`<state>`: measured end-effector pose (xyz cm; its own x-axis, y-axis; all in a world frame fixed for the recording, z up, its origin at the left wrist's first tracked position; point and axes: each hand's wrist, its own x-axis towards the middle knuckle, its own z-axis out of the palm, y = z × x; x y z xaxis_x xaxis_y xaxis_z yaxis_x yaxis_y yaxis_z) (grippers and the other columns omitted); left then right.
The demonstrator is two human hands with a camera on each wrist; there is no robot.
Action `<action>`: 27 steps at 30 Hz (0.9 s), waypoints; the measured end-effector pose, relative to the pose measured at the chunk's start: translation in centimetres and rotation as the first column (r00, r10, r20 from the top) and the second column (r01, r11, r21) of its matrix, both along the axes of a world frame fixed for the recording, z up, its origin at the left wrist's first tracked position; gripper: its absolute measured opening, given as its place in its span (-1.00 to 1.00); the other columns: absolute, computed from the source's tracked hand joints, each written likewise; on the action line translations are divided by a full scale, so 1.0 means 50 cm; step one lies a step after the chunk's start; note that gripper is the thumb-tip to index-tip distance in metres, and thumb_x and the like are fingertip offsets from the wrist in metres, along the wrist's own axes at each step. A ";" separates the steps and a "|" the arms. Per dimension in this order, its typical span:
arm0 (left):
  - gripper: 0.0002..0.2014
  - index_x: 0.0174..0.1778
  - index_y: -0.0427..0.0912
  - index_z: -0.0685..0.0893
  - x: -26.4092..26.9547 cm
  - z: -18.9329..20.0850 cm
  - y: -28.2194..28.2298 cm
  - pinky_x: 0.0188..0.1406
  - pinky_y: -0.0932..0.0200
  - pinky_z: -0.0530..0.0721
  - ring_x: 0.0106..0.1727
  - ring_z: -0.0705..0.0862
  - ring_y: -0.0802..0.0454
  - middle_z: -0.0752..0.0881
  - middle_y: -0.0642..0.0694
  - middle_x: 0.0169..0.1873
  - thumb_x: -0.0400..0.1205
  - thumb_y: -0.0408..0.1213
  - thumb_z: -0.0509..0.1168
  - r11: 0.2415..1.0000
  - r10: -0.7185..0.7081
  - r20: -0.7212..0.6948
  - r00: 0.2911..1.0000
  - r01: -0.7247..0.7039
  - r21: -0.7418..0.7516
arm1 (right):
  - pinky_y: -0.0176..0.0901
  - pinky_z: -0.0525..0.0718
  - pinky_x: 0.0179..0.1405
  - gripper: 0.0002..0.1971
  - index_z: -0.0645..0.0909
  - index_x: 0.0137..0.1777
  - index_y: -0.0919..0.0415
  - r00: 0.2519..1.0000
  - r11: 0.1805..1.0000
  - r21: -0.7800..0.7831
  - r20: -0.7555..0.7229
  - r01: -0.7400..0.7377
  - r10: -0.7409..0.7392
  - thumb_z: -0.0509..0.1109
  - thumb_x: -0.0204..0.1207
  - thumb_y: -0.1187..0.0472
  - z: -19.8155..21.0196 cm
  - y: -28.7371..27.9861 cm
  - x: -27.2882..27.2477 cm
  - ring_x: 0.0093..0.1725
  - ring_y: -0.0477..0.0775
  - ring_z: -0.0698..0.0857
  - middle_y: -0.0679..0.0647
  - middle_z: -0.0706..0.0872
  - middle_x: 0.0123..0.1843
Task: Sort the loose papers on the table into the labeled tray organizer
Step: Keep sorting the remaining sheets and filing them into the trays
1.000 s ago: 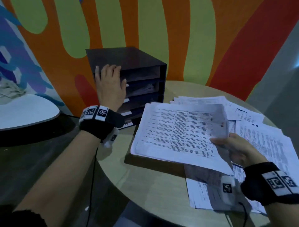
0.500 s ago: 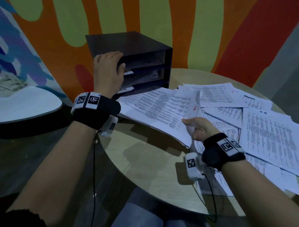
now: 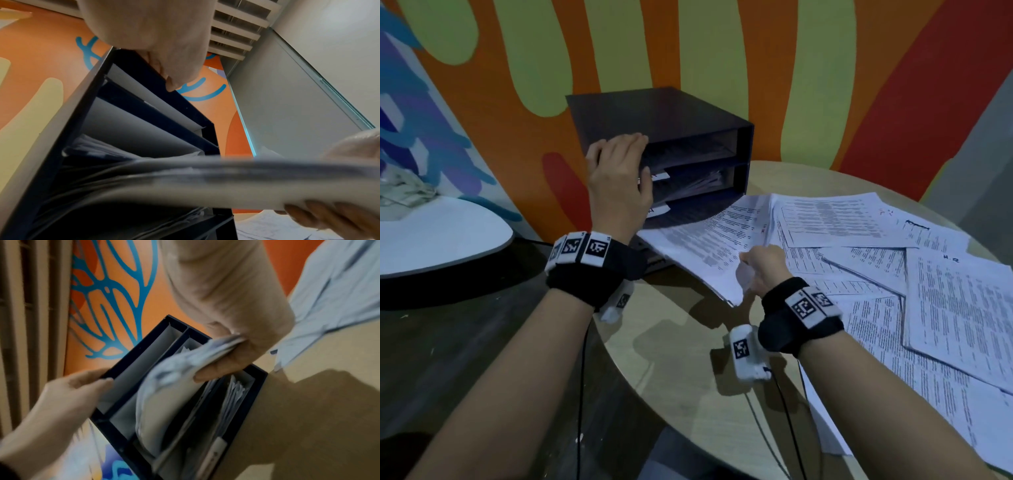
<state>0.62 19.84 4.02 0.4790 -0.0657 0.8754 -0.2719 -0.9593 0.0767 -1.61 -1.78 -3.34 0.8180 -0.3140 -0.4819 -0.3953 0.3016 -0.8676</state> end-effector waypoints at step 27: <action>-0.56 0.36 -0.22 0.62 0.018 -0.018 -0.008 0.54 -0.01 0.24 0.37 0.58 -0.06 0.67 -0.10 0.30 0.53 -0.37 0.26 1.000 0.025 0.106 0.994 -0.025 0.006 | -0.25 0.70 -0.58 -0.65 0.29 0.40 0.44 0.948 0.940 0.124 0.079 -0.316 0.308 0.15 0.63 0.54 0.044 0.196 0.119 -0.08 0.21 0.81 0.45 0.58 0.18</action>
